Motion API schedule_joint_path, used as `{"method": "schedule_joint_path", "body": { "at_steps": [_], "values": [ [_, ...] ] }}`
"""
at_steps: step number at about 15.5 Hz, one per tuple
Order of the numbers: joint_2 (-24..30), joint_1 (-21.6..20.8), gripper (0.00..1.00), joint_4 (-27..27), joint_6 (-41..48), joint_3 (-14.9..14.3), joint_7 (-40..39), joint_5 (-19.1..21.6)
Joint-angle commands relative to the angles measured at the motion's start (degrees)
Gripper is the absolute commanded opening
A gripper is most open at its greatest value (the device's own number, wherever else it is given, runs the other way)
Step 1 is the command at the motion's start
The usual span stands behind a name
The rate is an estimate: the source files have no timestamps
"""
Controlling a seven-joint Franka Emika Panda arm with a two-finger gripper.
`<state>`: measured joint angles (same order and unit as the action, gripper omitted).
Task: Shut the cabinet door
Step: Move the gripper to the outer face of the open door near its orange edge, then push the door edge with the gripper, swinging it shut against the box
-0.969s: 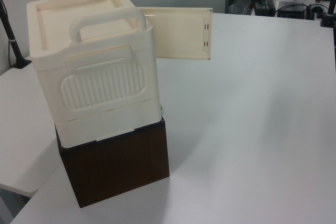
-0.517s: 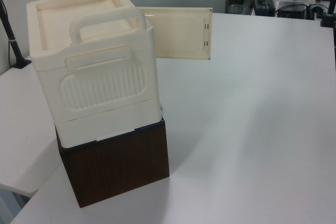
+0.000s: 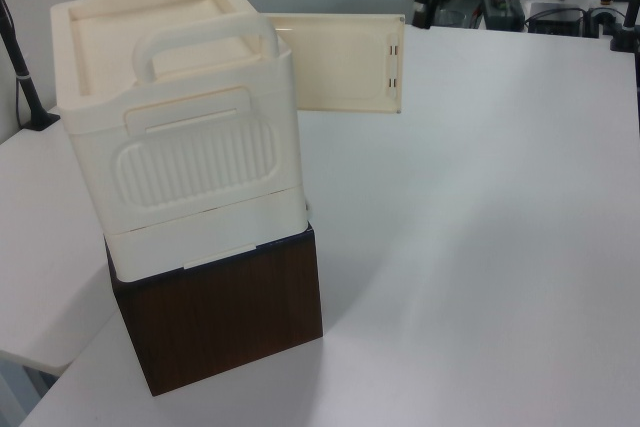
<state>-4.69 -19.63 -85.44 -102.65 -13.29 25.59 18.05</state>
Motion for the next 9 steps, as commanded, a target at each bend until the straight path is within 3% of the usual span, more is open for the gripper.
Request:
{"method": "schedule_joint_path", "body": {
  "at_steps": [1, 9],
  "values": [
    [-3.14, -2.25, 0.14, 2.56, -4.12, -0.68, 2.71, 3.12],
    [-4.37, -6.64, 0.14, 2.91, -6.95, 0.55, 3.76, 6.02]
  ]
}}
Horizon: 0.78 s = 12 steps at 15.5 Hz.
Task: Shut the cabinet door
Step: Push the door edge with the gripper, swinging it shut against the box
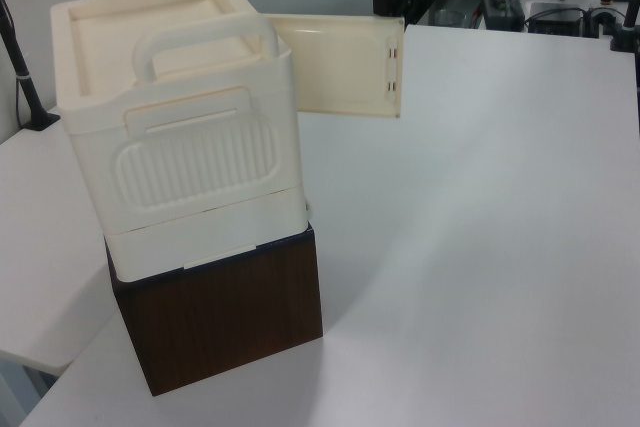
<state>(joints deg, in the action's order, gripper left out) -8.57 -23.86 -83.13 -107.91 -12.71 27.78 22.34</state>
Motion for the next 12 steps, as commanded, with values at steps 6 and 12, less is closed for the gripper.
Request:
{"method": "schedule_joint_path", "body": {
  "at_steps": [6, 12],
  "values": [
    [-3.73, -7.16, 0.14, 0.60, -7.92, 0.49, 3.42, 2.00],
    [-7.76, -9.36, 0.18, 4.02, -13.28, 1.90, 2.37, 1.83]
  ]
}}
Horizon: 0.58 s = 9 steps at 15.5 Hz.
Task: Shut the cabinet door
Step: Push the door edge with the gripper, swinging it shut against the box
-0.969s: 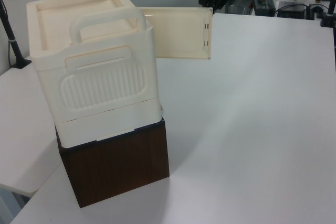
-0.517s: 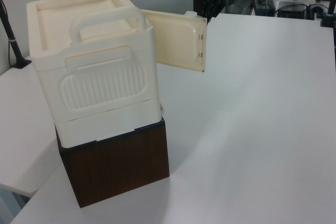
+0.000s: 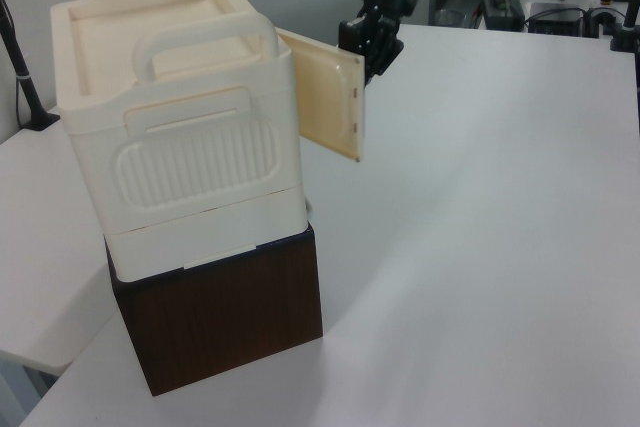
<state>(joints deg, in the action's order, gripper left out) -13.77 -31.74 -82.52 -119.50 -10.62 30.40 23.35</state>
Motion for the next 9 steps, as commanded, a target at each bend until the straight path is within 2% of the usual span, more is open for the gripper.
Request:
{"method": "schedule_joint_path", "body": {
  "at_steps": [1, 3, 9],
  "values": [
    [-3.45, -2.09, 0.18, 4.03, -2.75, -0.19, -1.82, 0.56],
    [-4.95, -2.88, 0.18, 4.13, -7.56, -0.19, -4.99, 0.56],
    [-7.15, -4.03, 0.18, 4.21, -16.90, -0.19, -5.79, 0.38]
  ]
}}
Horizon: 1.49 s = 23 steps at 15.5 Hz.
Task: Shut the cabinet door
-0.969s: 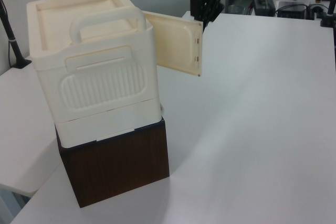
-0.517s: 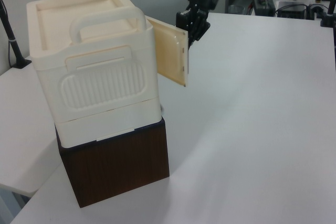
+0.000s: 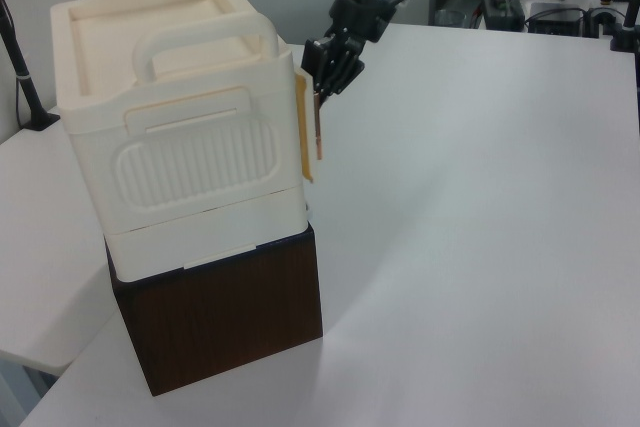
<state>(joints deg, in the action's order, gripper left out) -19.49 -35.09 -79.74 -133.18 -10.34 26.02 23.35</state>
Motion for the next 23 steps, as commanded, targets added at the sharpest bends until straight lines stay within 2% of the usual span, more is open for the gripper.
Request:
{"method": "schedule_joint_path", "body": {
  "at_steps": [1, 13, 15, 18, 23],
  "values": [
    [-1.69, -0.86, 0.18, 1.43, -4.62, -0.47, -1.24, 0.38],
    [-1.69, -3.23, 0.18, 2.04, -8.68, -0.56, 0.26, 0.30],
    [-1.17, -3.15, 0.18, 1.78, -7.72, -0.56, 0.08, -1.10],
    [1.03, -2.01, 0.18, 0.19, 0.87, -0.30, -0.62, -4.36],
    [4.71, 4.40, 0.18, 0.28, 18.53, -0.38, -9.12, -4.80]
  ]
}}
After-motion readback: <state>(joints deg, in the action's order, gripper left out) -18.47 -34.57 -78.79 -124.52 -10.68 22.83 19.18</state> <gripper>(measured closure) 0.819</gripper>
